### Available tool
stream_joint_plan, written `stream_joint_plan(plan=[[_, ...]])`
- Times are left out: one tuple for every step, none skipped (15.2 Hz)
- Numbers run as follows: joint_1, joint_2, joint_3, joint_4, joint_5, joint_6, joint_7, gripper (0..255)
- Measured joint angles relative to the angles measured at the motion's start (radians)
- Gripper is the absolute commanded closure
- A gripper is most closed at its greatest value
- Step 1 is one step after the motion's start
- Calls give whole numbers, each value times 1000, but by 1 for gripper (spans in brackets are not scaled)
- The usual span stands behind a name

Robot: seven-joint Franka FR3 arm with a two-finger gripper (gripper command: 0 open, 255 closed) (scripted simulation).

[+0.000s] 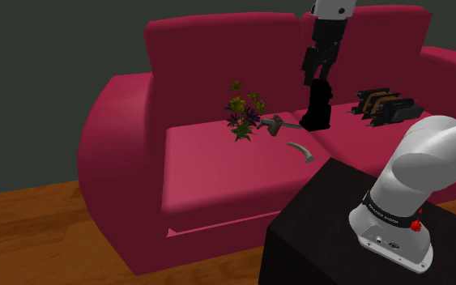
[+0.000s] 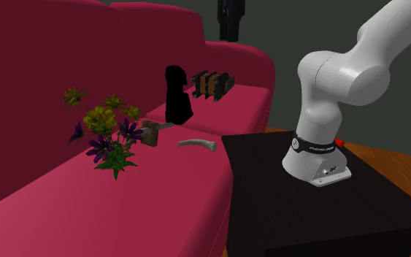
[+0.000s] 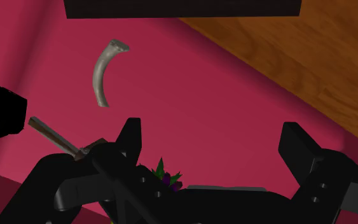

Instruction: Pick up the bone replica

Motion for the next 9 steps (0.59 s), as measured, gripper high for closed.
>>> stream_joint_plan(plan=[[0, 0, 0, 0, 0, 0, 0, 0], [-3, 5, -4, -12, -3, 14, -3, 0], [-8, 11, -13, -30, -10, 34, -10, 0], [-13, 25, -18, -47, -14, 60, -13, 0], [-20, 33, -28, -66, -21, 82, -19, 0], [-25, 51, -35, -79, -26, 108, -23, 0], [-32, 63, -43, -107, -33, 143, -29, 0], [-37, 80, -49, -129, -37, 176, -31, 0], [-43, 103, -58, -141, -42, 206, -36, 0]])
